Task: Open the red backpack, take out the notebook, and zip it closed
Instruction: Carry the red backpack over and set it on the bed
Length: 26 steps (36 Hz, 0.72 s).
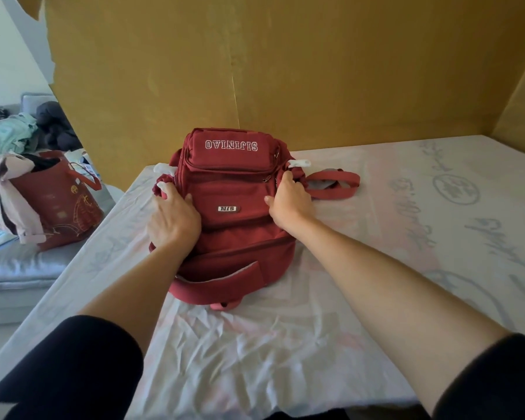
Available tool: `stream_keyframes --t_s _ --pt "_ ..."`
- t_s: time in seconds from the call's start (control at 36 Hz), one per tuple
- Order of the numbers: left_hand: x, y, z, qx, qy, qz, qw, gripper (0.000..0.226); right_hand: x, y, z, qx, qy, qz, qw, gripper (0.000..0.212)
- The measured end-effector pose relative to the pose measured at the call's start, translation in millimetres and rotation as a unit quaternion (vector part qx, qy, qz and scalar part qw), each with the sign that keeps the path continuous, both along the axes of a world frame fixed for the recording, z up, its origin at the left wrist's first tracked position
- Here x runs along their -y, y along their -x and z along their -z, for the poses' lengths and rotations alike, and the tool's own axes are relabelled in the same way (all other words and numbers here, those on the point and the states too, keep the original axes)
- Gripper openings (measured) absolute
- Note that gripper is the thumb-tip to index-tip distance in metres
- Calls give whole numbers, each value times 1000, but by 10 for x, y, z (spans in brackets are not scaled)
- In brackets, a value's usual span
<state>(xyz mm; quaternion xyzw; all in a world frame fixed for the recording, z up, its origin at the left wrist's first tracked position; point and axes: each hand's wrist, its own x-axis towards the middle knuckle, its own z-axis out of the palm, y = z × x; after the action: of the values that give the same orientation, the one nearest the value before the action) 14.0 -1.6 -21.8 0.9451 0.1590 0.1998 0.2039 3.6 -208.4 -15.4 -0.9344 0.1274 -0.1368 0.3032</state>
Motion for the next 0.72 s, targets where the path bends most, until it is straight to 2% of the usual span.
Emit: stream_keyframes --t_s 0.25,0.72 --pt "55 20 -158 23 0 13 1000 55 57 17 -39 47 12 -22 999 50" --pt "588 26 -498 55 8 45 997 56 630 259 -423 104 49 -16 993 51"
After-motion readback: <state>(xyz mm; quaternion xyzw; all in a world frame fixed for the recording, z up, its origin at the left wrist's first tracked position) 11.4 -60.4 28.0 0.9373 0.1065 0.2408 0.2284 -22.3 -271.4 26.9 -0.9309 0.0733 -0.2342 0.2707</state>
